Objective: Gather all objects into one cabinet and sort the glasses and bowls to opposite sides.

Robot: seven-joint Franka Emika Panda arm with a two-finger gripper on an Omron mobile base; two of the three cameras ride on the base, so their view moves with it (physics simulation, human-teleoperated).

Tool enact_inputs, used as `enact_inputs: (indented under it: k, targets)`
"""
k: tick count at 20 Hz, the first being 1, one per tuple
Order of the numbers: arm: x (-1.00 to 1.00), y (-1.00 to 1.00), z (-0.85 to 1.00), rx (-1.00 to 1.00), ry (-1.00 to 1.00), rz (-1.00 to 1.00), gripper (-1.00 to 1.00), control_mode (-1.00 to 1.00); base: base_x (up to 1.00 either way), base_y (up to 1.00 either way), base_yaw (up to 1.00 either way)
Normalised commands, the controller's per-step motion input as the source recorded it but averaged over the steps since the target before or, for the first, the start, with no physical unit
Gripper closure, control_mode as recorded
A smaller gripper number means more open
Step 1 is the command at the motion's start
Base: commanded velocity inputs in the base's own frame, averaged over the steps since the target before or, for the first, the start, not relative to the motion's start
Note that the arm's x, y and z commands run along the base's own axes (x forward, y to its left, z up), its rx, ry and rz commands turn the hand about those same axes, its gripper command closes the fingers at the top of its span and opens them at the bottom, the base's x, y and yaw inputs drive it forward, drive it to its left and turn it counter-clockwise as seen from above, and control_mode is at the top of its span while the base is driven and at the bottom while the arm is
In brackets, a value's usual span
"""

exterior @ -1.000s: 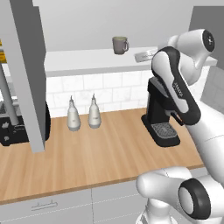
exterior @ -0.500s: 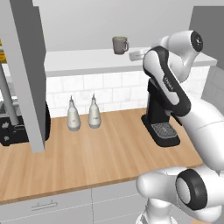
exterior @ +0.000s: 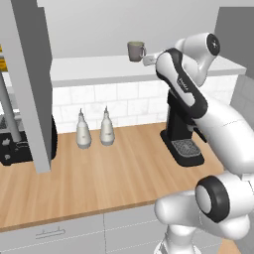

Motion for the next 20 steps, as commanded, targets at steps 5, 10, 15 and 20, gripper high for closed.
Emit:
enact_inputs:
  k: [5, 10, 15, 20]
  targets:
    - [0.4, 0.0, 0.0, 0.0, 0.0, 0.0, -1.0, -1.0, 0.0, 0.0, 0.0]
    - [0.4, -0.15, 0.0, 0.01, 0.04, 0.0, -1.0, -1.0, 0.0, 0.0, 0.0]
    - [0.48, -0.07, 0.0, 0.0, 0.05, 0.0, -1.0, -1.0, 0.0, 0.0, 0.0]
    - [0.45, 0.0, 0.0, 0.0, 0.01, 0.0, -1.0, -1.0, 0.0, 0.0, 0.0]
